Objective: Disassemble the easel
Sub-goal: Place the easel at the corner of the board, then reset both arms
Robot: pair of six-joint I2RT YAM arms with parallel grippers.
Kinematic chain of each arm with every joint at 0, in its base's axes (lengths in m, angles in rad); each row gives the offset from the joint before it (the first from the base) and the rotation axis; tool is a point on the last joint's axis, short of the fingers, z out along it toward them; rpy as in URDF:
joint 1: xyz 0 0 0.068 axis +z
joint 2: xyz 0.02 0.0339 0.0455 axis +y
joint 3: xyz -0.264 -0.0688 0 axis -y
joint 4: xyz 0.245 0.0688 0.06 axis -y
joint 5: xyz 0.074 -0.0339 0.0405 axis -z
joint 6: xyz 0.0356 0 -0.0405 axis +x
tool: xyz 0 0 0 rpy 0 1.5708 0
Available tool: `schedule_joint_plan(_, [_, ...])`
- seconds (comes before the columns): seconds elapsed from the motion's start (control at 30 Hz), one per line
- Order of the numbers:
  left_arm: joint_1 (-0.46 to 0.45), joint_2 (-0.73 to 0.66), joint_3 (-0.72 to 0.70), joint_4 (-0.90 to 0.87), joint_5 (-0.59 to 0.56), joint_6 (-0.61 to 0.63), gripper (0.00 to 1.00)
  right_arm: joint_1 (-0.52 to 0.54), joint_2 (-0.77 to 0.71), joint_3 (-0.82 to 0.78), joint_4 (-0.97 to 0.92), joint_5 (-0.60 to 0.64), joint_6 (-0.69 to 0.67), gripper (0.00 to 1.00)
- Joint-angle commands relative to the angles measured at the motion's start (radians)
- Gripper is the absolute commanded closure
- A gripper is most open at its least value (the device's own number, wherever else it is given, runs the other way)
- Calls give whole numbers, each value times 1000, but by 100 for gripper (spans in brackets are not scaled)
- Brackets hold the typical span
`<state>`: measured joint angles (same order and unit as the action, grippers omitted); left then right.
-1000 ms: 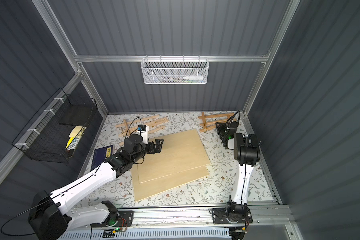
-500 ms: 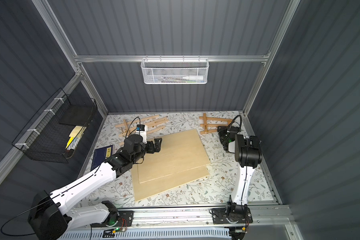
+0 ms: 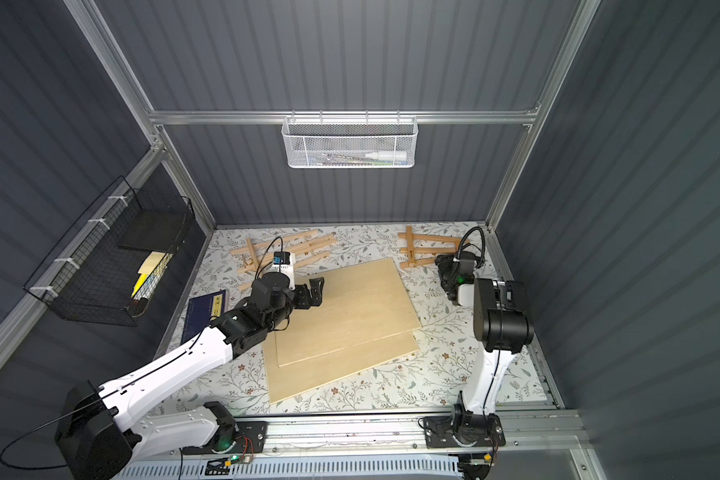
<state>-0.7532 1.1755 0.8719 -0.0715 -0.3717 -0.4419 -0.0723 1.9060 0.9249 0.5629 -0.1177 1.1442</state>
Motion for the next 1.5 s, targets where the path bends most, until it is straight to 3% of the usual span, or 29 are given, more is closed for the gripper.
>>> schedule_joint_plan(0.0, [-55,-46,-10,-32,-86,-38,1,49,-115,-18,-64,111,-79,31])
schedule_joint_plan(0.17, [-161,-69,-6,-60,-176,-73,1,159,-276,-44,-100,235,-239,28])
schedule_joint_plan(0.3, [-206,-75,-1,-76,-218,-93,1,294,-410,-44,-157,405,-473,22])
schedule_joint_plan(0.33, [-208,-78,2,-80,-223,-96,0,327,-441,-46,-161,436,-530,6])
schedule_joint_plan(0.37, [-209,-83,4,-82,-229,-99,1,349,-465,-50,-162,457,-572,1])
schedule_joint_plan(0.57, [-213,-143,4,-83,-294,-115,1,431,-608,-55,-215,454,-839,1])
schedule_joint_plan(0.7, [-210,-197,24,-64,-406,-101,1,448,-743,-81,-325,443,-946,1])
schedule_joint_plan(0.83, [-211,-185,95,41,-502,-19,0,451,-839,-169,-361,457,-980,1])
schedule_joint_plan(0.97, [-211,-93,205,175,-520,101,1,449,-912,-250,-388,517,-999,1])
schedule_joint_plan(1.07, [-211,-14,292,189,-495,121,1,449,-940,-289,-423,598,-1020,1])
schedule_joint_plan(1.23, [-201,68,323,545,-511,335,1,439,-923,-362,-287,662,-1054,1])
schedule_joint_plan(1.3, [-138,107,349,615,-489,363,0,422,-885,-372,-250,665,-1055,1])
schedule_joint_plan(1.37, [-21,160,422,571,-384,276,0,385,-833,-368,-245,660,-1050,1])
schedule_joint_plan(1.47, [69,201,433,582,-381,252,0,316,-765,-340,-301,607,-999,1])
